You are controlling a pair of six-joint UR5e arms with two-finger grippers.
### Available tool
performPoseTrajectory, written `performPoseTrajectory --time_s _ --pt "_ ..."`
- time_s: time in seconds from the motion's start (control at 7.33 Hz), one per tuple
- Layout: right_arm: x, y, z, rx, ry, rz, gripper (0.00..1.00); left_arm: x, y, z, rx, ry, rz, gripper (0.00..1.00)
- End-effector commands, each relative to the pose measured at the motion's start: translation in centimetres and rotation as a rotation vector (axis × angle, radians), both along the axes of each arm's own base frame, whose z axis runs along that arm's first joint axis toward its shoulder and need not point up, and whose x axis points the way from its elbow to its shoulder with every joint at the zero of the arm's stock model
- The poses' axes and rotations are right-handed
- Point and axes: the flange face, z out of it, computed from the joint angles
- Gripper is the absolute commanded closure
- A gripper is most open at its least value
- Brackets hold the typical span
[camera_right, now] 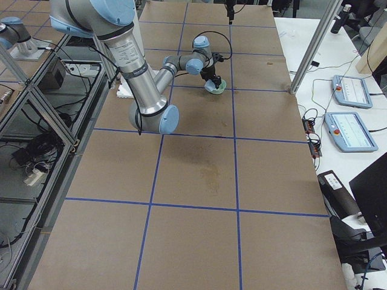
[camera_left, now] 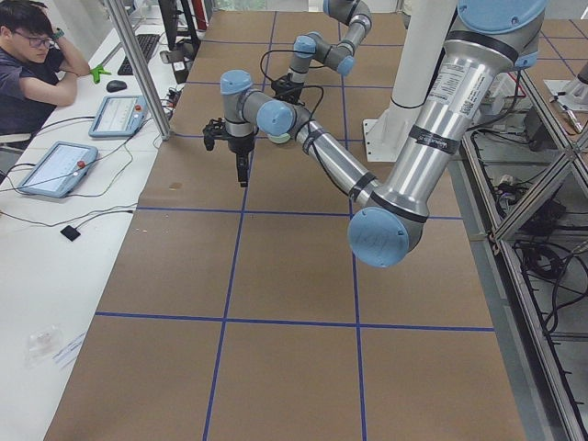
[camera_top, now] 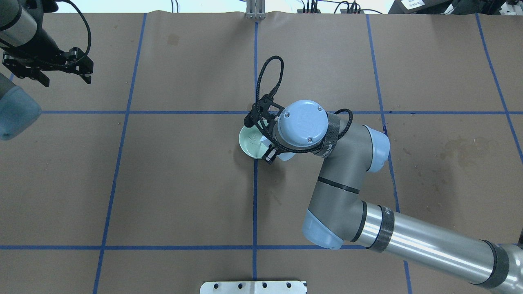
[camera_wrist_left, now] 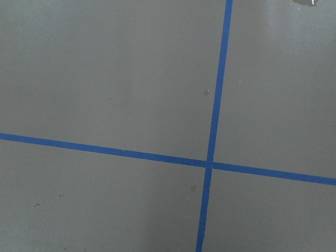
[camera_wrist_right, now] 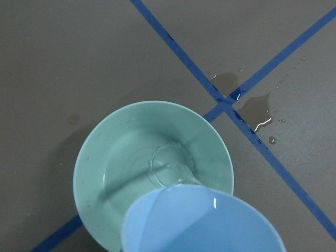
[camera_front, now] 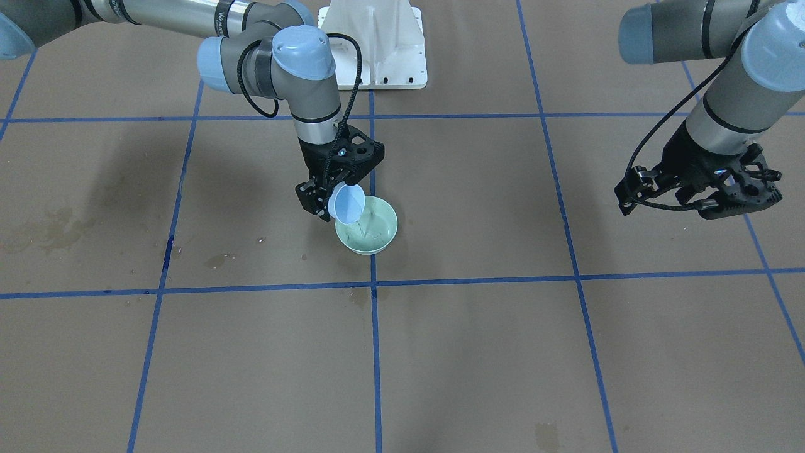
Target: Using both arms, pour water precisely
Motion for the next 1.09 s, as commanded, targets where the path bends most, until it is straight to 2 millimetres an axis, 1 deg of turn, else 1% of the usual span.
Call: performPoseTrajectory --time_s 0.0,0.14,0.27,0.55,0.95 --pt "-0.2 0.1 -0.7 -0.006 0.031 -0.027 1.0 0.0 0.0 0.0 0.001 0.0 -0.001 0.0" --pt "-0.5 0.2 -1.1 -0.016 0.05 -0.032 1.0 0.0 0.0 0.1 -0.002 -0.001 -0.001 0.0" --pt "-0.9 0.0 -2.3 -0.012 0.087 -0.05 1.0 0.0 0.0 0.1 -0.004 0.0 -0.001 0.0" --pt "-0.9 -0.1 -2.3 -0.002 0.139 -0.079 1.0 0.0 0.0 0.1 -0.004 0.0 -0.001 0.0" --pt "-1.0 0.2 -1.7 -0.013 0.192 -0.095 1.0 0.0 0.0 0.1 -0.005 -0.001 -0.001 0.0"
